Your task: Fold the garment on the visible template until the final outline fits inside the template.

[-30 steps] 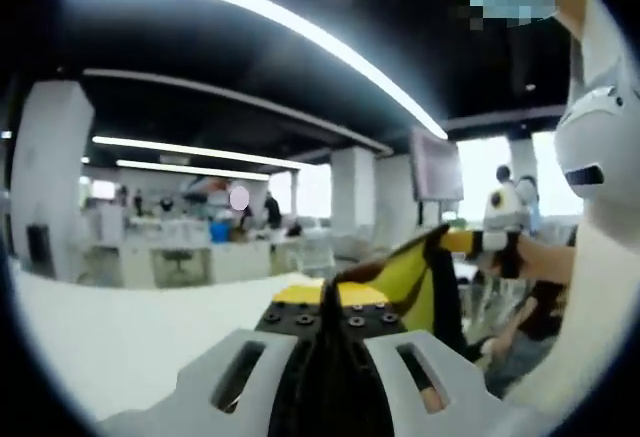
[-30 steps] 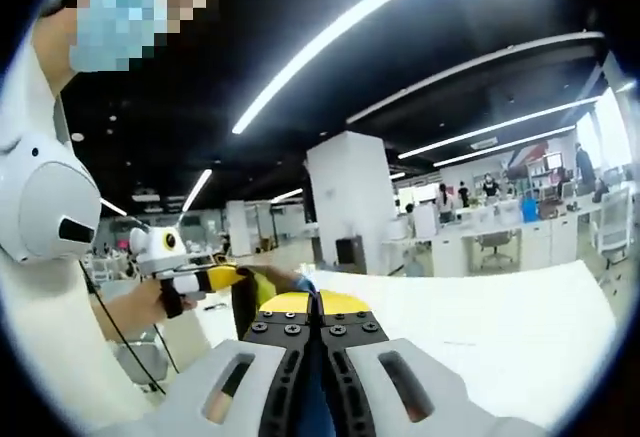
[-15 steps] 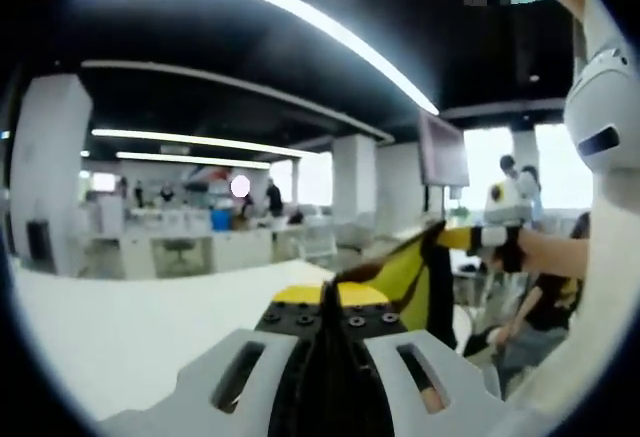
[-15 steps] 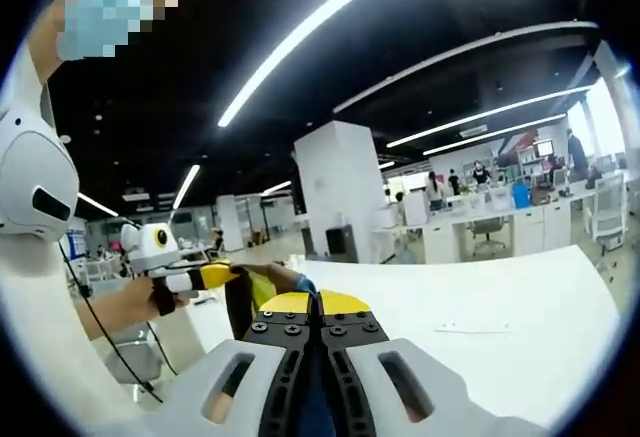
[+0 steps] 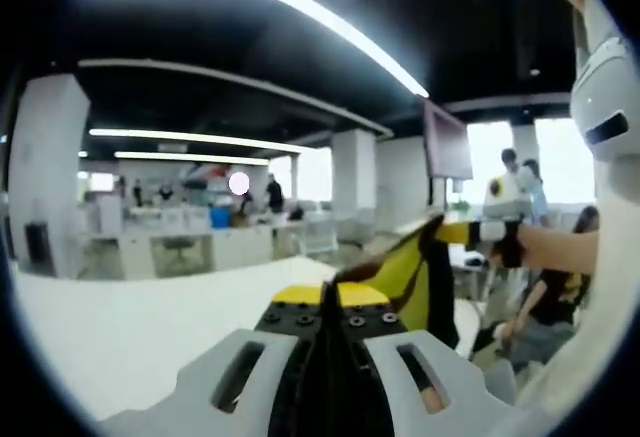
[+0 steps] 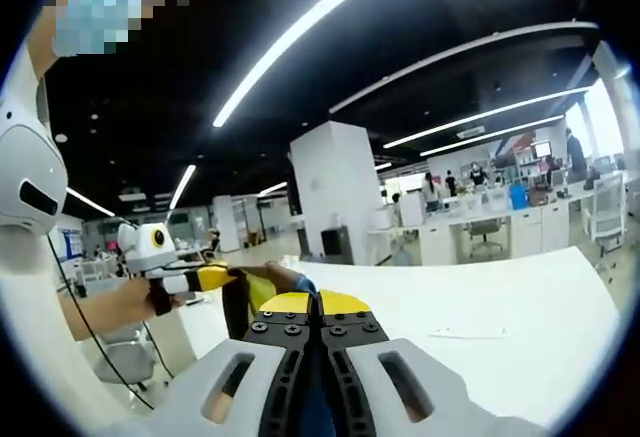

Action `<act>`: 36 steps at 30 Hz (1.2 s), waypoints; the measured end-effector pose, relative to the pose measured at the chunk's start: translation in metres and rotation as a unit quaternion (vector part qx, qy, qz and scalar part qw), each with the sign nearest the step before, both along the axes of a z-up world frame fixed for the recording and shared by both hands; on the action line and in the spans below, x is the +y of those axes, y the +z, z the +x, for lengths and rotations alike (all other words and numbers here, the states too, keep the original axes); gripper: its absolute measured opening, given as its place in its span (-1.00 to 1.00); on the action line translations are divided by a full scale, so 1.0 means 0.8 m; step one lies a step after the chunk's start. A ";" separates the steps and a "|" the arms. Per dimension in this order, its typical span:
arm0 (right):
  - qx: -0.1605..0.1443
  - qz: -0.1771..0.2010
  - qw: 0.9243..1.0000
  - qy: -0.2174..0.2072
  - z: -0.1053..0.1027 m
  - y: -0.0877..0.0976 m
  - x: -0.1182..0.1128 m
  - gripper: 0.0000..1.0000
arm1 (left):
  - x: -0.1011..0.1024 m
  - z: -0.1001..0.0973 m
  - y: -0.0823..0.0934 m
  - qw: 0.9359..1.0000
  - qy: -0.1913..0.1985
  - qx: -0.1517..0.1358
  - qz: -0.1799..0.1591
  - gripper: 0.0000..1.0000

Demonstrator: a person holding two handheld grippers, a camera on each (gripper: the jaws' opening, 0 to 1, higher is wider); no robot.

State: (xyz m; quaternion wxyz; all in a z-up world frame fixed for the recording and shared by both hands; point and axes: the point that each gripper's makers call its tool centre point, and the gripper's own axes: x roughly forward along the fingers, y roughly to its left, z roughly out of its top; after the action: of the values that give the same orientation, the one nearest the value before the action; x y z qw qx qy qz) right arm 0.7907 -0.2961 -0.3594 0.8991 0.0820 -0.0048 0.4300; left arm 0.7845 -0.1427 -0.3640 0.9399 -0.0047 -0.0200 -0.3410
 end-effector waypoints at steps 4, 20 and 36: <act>-0.001 -0.003 1.000 0.000 0.012 -0.002 0.001 -0.98 | 0.001 0.011 -0.003 1.000 -0.002 0.000 0.006 -1.00; -0.013 -0.015 1.000 -0.003 0.065 -0.010 0.002 -0.98 | -0.001 0.066 -0.012 1.000 -0.004 -0.009 0.020 -1.00; -0.015 -0.020 1.000 -0.002 0.114 -0.023 0.012 -0.98 | -0.002 0.118 -0.033 1.000 0.002 -0.005 0.028 -1.00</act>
State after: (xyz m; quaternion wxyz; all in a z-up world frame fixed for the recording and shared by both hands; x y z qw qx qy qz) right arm 0.8816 -0.2865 -0.3781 0.9011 0.0571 -0.0098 0.4297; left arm 0.8789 -0.1440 -0.3902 0.9401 0.0231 -0.0155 -0.3397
